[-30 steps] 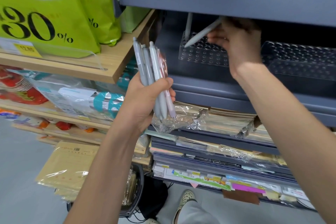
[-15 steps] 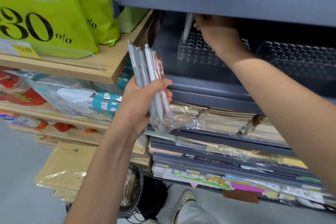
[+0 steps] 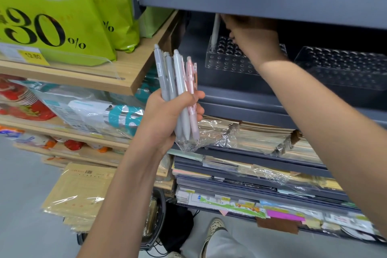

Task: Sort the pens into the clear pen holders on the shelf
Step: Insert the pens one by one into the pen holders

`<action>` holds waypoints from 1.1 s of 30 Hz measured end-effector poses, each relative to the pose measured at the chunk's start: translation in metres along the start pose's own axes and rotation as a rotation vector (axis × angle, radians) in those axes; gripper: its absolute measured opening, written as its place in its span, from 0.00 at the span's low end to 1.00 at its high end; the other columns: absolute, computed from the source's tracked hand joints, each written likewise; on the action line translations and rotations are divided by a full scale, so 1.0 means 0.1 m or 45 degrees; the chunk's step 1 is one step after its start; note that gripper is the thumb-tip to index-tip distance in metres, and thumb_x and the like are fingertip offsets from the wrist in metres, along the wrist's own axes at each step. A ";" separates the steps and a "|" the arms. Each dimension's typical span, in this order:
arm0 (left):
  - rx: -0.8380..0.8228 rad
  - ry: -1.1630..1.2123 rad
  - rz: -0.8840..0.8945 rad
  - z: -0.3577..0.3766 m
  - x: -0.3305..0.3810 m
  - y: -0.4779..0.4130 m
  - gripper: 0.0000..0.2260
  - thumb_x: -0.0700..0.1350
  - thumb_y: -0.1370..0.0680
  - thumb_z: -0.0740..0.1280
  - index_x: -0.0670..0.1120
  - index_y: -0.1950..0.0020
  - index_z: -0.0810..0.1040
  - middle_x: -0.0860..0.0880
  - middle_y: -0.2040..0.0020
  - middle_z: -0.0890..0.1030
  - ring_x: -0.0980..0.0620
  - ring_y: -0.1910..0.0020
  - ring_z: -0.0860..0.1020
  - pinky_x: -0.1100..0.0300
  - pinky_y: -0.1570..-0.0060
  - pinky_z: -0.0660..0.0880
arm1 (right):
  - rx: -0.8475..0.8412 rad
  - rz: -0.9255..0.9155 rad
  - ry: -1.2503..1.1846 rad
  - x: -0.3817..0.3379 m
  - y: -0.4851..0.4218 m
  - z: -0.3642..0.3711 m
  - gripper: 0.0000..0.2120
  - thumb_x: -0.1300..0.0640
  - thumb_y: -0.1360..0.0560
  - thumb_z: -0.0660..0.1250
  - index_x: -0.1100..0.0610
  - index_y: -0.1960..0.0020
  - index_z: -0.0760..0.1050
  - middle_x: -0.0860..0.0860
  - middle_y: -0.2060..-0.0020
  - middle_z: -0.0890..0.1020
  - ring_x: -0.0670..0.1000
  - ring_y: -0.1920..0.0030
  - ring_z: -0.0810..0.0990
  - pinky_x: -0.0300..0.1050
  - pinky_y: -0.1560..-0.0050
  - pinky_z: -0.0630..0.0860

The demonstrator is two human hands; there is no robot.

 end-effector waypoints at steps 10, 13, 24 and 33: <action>-0.146 -0.074 0.012 0.60 -0.13 0.00 0.12 0.39 0.32 0.70 0.43 0.49 0.79 0.45 0.59 0.86 0.50 0.65 0.84 0.60 0.68 0.79 | -0.553 -0.078 -0.144 0.15 0.61 -0.09 0.12 0.46 0.31 0.76 0.55 0.59 0.83 0.48 0.64 0.85 0.41 0.64 0.80 0.33 0.63 0.75; -0.145 -0.081 -0.003 0.83 -0.22 -0.04 0.13 0.39 0.31 0.69 0.40 0.47 0.78 0.46 0.59 0.86 0.48 0.61 0.86 0.59 0.66 0.80 | -0.540 -0.022 -0.188 0.30 0.60 -0.26 0.08 0.51 0.30 0.76 0.56 0.58 0.83 0.49 0.65 0.85 0.42 0.68 0.78 0.31 0.68 0.72; -0.120 -0.137 -0.027 1.42 -0.40 -0.16 0.11 0.38 0.29 0.72 0.34 0.49 0.79 0.42 0.62 0.86 0.45 0.61 0.86 0.57 0.63 0.81 | -0.464 0.054 -0.336 0.78 0.47 -0.79 0.06 0.51 0.30 0.76 0.52 0.62 0.83 0.49 0.67 0.84 0.44 0.69 0.75 0.37 0.71 0.68; 0.018 -0.190 -0.023 1.36 -0.35 -0.24 0.04 0.41 0.34 0.71 0.40 0.63 0.80 0.43 0.66 0.84 0.48 0.68 0.82 0.58 0.66 0.79 | 0.109 0.194 -1.102 1.25 0.31 -1.54 0.10 0.67 0.20 0.56 0.64 0.54 0.75 0.56 0.64 0.84 0.52 0.66 0.82 0.42 0.64 0.77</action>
Point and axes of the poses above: each hand's wrist, its own y-axis away from the middle knuckle, its own z-axis out of the palm, x = y × z, the point moved 10 cm from there along -y, towards the middle knuckle
